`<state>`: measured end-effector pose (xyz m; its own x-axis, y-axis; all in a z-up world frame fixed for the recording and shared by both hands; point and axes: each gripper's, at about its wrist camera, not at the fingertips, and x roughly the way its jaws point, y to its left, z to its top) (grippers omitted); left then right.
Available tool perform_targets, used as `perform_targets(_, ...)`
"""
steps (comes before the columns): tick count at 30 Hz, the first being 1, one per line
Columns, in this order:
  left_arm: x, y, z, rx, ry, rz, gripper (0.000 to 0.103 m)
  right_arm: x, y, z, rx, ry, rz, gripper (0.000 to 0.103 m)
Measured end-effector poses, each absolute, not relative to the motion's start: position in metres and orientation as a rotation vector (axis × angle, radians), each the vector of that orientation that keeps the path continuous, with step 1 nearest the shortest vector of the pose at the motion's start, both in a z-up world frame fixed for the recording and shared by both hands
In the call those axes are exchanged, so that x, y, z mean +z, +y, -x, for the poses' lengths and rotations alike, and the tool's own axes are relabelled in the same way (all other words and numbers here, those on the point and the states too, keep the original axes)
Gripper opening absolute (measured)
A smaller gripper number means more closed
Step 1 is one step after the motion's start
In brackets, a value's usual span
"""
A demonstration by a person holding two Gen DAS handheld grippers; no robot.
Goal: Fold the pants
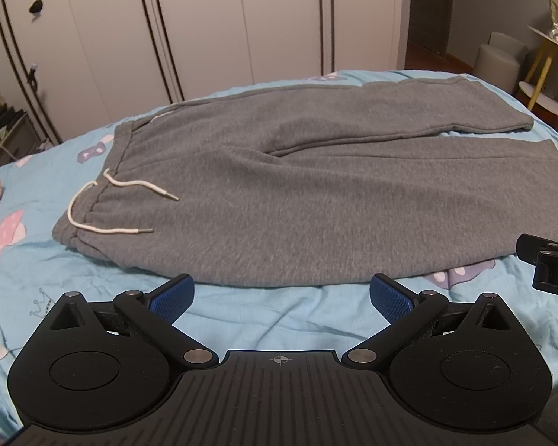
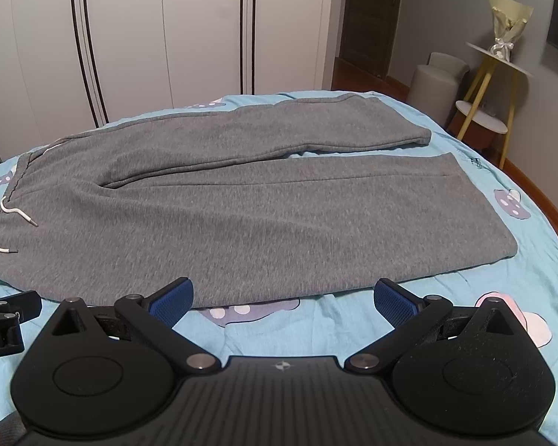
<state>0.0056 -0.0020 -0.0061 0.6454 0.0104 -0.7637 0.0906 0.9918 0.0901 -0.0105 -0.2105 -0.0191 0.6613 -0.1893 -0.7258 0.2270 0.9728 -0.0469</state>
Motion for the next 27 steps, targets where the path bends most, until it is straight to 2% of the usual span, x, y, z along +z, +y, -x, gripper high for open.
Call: perform_targets(27, -0.0066, -0.0053, -0.0081, -0.050, 0.877, -0.129, 0.103, -0.0185, -0.2118, 0.0106, -0.237, 0.814, -0.055, 0.103)
